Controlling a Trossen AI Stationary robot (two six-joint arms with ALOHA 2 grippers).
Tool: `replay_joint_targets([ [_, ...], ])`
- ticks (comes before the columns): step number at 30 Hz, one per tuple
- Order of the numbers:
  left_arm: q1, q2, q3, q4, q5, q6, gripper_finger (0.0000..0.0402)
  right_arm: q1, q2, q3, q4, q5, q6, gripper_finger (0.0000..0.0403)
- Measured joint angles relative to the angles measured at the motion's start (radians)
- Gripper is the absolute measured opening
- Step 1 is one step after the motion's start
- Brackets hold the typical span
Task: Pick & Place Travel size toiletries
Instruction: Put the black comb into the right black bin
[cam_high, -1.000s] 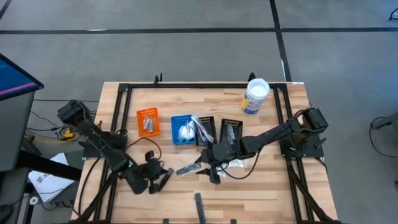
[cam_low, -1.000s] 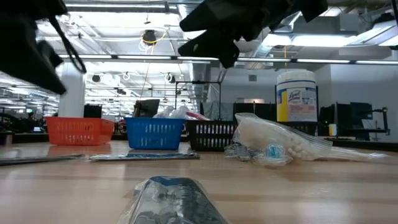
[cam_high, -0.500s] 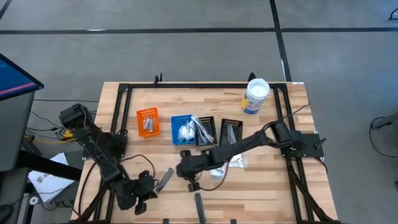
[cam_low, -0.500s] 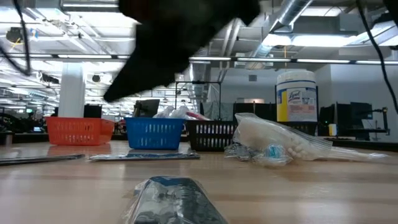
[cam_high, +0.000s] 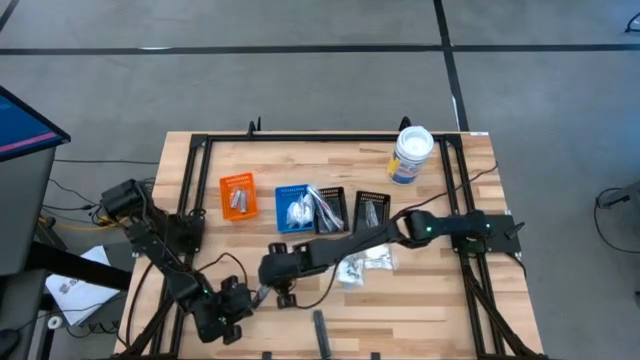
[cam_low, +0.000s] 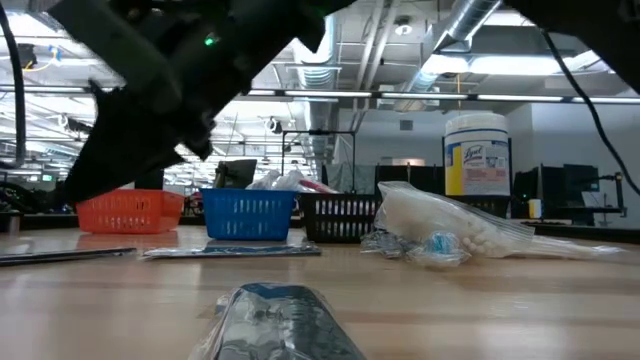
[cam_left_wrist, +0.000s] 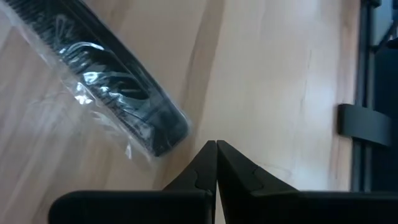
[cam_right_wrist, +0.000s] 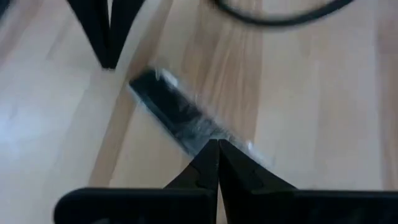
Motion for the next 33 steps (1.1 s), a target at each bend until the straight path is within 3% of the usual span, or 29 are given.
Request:
replay_joint_targets([
  [5,0.012,-0.002,0.0,-0.006,0.003,0.002,0.0,-0.005,0.06,0.086,-0.105,0.0,0.014,0.0001],
  [25,0.093,-0.006,0.005,-0.216,-0.007,0.006,0.0,0.047,0.061,0.067,-0.178,-0.016,0.132,0.0],
  [29,0.069,-0.022,-0.001,-0.244,-0.057,0.013,0.0,0.051,0.051,0.066,-0.198,0.035,0.116,0.0],
  [33,0.011,-0.096,0.0,-0.24,-0.222,0.016,0.0,0.07,0.023,0.061,-0.215,0.114,0.056,0.0],
])
